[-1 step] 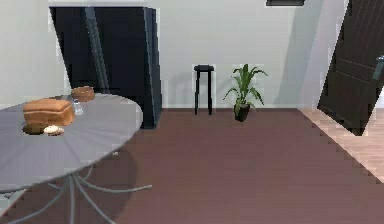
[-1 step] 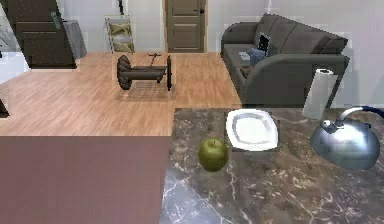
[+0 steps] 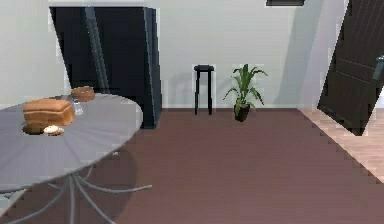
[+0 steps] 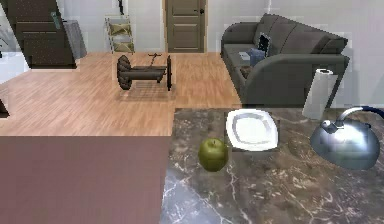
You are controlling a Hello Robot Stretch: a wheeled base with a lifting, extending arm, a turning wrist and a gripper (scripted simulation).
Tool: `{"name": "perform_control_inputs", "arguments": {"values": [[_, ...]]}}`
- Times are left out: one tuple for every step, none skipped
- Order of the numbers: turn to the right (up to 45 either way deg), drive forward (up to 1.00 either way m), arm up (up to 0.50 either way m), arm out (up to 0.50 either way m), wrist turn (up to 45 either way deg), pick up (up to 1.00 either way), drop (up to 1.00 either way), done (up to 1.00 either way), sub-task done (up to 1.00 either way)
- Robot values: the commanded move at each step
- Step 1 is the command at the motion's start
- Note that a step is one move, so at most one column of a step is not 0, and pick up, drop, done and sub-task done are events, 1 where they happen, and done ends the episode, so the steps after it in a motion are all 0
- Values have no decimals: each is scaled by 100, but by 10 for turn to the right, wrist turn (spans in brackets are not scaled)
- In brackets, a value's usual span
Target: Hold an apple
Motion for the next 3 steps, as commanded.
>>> {"name": "perform_control_inputs", "arguments": {"values": [[0, 0, 38, 0, 0, 0, 0, 0, 0], [0, 0, 0, 16, 0, 0, 0, 0, 0], [0, 0, 0, 0, 450, 0, 0, 0, 0]]}}
